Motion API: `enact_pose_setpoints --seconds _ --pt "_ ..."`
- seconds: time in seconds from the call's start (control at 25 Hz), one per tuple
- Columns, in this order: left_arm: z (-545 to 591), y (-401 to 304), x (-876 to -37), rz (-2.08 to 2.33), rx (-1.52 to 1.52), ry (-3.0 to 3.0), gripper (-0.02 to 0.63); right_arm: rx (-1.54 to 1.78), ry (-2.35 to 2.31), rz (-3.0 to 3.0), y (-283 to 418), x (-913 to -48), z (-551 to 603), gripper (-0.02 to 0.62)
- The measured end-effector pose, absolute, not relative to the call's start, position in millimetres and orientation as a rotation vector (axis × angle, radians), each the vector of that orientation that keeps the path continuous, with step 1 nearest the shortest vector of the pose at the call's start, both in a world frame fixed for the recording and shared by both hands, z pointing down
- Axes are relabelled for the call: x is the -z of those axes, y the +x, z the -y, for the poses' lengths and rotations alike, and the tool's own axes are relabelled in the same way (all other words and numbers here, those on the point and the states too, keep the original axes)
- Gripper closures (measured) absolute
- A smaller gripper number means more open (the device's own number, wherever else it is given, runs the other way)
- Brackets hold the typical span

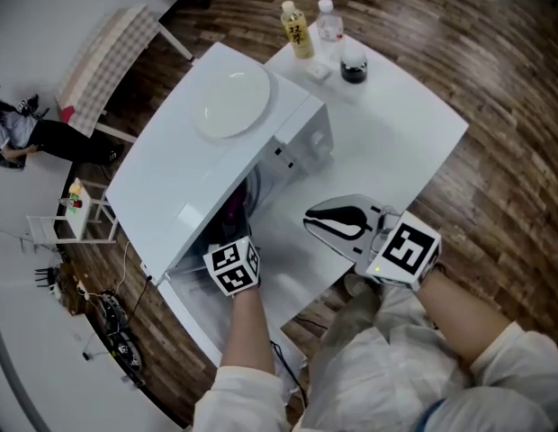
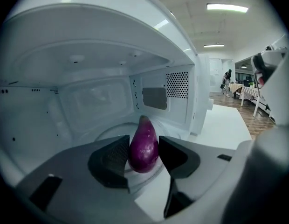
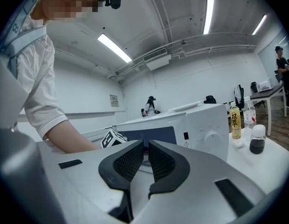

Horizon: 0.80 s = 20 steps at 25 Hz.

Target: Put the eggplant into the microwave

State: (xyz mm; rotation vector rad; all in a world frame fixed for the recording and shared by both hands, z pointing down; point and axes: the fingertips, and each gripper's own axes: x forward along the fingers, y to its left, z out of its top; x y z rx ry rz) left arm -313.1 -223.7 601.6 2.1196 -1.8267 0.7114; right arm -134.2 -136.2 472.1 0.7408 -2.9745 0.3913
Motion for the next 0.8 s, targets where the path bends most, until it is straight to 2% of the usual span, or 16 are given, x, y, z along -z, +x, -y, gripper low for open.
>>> enact_pose_setpoints --seconds 0.36,0.8 --pt "227 -313 -605 1.805 -0.718 2.128 0.408 -0.390 0.653 2.893 -183 -511 171 0.560" --pt "232 -317 -610 1.796 -0.729 2.133 0.405 -0.434 0.657 2.866 -189 -525 178 0.560"
